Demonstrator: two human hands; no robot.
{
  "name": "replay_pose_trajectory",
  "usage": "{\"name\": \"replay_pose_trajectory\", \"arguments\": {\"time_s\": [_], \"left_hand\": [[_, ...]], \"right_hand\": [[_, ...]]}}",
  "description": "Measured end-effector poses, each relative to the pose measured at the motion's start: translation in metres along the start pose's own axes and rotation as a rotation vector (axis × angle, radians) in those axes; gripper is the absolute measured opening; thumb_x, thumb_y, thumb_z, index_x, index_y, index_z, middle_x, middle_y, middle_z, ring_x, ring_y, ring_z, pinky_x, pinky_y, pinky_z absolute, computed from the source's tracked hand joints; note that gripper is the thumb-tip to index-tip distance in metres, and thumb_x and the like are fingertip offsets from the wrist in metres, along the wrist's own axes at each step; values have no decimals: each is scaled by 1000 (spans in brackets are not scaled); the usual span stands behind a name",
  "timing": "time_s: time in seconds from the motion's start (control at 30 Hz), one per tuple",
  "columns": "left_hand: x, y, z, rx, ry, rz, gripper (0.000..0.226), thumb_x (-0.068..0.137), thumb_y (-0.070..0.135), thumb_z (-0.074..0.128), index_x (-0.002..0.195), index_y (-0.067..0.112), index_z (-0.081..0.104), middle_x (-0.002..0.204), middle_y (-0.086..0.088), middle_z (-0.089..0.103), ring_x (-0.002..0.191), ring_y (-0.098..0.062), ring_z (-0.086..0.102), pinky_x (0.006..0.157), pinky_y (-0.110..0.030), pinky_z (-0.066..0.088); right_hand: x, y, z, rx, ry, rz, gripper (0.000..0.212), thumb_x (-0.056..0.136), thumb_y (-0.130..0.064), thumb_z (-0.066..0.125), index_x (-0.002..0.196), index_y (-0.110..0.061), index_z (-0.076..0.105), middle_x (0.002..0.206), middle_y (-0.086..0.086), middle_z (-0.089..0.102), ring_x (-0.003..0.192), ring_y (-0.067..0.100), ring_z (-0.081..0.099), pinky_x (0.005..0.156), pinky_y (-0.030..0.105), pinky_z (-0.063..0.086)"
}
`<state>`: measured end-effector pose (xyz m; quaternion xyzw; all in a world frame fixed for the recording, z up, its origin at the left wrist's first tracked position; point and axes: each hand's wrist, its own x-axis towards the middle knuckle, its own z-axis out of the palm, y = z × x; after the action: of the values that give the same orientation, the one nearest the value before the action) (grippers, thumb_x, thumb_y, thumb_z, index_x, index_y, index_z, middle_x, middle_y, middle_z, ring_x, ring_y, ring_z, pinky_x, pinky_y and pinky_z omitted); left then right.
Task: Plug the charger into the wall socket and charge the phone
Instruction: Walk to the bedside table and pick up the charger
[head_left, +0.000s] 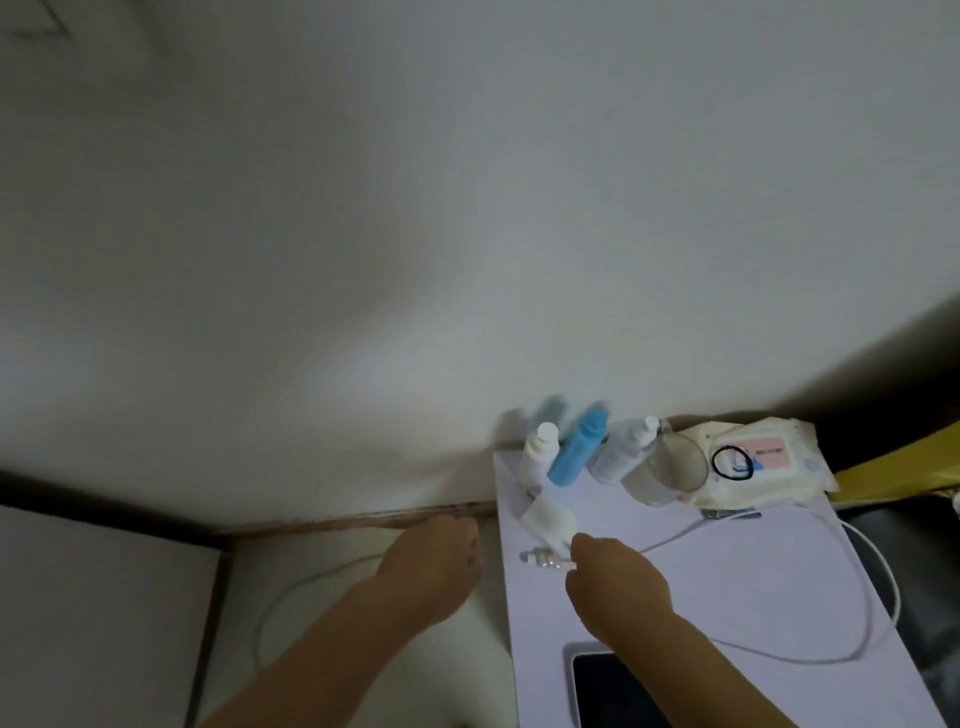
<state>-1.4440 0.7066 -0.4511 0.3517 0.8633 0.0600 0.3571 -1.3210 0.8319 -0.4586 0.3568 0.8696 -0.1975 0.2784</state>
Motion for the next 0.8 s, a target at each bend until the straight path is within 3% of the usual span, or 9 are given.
{"name": "replay_pose_trajectory", "arguments": {"time_s": [0.13,0.4,0.63,0.8], "left_hand": [[26,-8,34,-37,-30,-22,25,87,20,42,106,11,56,112,-8,62,103,-24,57,89,-33,46],[61,-21,72,-110,64,-92,20,85,19,42,98,16,57,104,-4,64,98,-23,57,83,-34,46],[67,-26,81,-186,134,-102,19,86,17,43,99,19,57,103,-1,65,95,-20,57,79,-26,41],[54,-26,69,-204,175,-78,21,88,17,43,102,19,58,104,0,65,93,-16,58,77,-23,41]], "right_hand": [[31,10,29,39,24,62,26,94,-22,42,119,-15,45,113,5,58,105,21,58,83,28,47],[88,10,69,66,211,78,68,86,-52,53,137,-17,26,124,5,49,114,22,49,95,35,44],[108,9,79,114,224,35,61,85,-37,61,134,-15,31,119,7,49,109,21,53,92,34,49],[87,11,63,145,236,-49,62,82,-43,61,129,-14,35,114,7,51,103,22,57,85,32,52]]}}
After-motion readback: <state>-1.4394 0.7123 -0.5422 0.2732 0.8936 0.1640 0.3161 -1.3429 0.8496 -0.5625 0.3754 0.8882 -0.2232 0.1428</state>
